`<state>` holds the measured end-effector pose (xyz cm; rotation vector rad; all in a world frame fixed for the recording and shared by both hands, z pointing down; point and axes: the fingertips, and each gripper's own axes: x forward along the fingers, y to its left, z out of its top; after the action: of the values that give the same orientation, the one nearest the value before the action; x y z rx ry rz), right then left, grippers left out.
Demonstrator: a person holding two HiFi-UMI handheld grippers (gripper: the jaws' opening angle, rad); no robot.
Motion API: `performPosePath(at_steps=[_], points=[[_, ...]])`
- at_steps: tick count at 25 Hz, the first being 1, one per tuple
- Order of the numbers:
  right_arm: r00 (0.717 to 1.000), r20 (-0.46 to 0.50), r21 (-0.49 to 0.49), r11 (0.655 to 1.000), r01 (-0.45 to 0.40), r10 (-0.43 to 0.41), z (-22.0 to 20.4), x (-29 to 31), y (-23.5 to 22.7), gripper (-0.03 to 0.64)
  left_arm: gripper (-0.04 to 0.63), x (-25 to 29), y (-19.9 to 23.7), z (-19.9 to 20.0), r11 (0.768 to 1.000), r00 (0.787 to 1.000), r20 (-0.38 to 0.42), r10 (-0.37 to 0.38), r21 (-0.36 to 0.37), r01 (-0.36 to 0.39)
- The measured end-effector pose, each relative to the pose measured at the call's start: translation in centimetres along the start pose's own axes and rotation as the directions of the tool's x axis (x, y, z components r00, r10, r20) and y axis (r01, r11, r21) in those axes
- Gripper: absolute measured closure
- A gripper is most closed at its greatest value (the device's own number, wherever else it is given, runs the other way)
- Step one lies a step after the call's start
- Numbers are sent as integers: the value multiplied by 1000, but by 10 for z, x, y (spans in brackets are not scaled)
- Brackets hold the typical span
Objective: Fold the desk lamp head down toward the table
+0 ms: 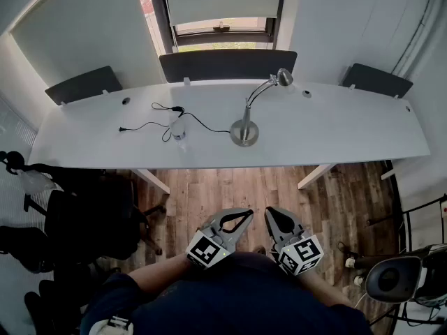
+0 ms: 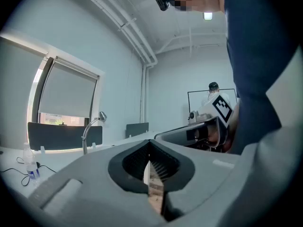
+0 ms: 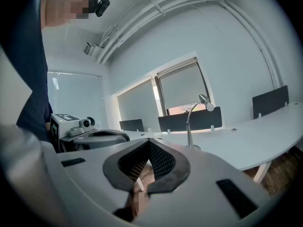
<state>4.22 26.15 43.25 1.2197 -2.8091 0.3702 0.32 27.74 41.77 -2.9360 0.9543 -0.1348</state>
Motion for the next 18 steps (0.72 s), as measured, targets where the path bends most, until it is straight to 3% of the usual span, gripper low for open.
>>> performPosePath(at_steps=[3,11,18], points=[[1000,-1,-4,1000,-8,8,1,3,-2,609,589,3,0,-2,1000,1000,5,-3,-28,3],[999,-1,9,999,-43,43,4,10,-8,609,589,15,3,-3,1000,1000,-13,4,-12,-4],[999,-6,1,999,-51,51,8,2,-31,607,589,33,-2,1,998,999,-9,47,-29,-48]])
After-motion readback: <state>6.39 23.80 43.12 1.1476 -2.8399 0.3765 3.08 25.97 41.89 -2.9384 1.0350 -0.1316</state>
